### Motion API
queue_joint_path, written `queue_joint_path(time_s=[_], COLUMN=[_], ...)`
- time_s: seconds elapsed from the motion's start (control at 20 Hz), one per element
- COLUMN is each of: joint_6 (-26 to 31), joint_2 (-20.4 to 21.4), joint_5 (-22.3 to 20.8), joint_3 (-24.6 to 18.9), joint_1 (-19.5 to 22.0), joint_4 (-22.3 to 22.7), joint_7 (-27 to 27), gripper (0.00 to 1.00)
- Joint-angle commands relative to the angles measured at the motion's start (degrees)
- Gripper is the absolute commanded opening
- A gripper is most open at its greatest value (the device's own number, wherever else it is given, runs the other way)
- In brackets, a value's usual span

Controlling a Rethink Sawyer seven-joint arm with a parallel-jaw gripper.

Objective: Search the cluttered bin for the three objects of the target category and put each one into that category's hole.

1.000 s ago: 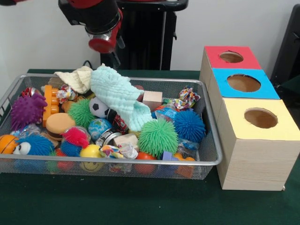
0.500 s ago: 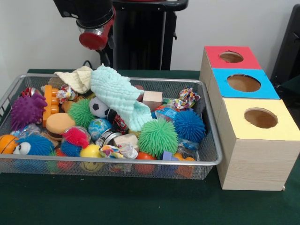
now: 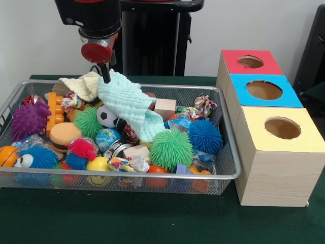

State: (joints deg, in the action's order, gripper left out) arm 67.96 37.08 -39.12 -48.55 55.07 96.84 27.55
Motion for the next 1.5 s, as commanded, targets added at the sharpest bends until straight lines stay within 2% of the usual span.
queue_joint_path(time_s=[0.05,0.35,0.75,1.0,1.5], joint_6=[-5.06,-4.95,-5.76,-6.18,-8.16], joint_2=[-4.08,-5.24,-7.28,-8.99,-10.41], joint_5=[-7.44,-10.52,-13.67,-15.55,-21.38], joint_3=[1.75,1.82,1.93,3.35,5.9], joint_1=[-1.5,-1.78,-1.52,-2.86,-5.6], joint_4=[-5.89,-8.95,-10.85,-12.33,-13.22], joint_7=[-7.92,-10.65,-12.78,-9.16,-6.79], gripper=[1.0,1.0,1.0,1.0,1.0])
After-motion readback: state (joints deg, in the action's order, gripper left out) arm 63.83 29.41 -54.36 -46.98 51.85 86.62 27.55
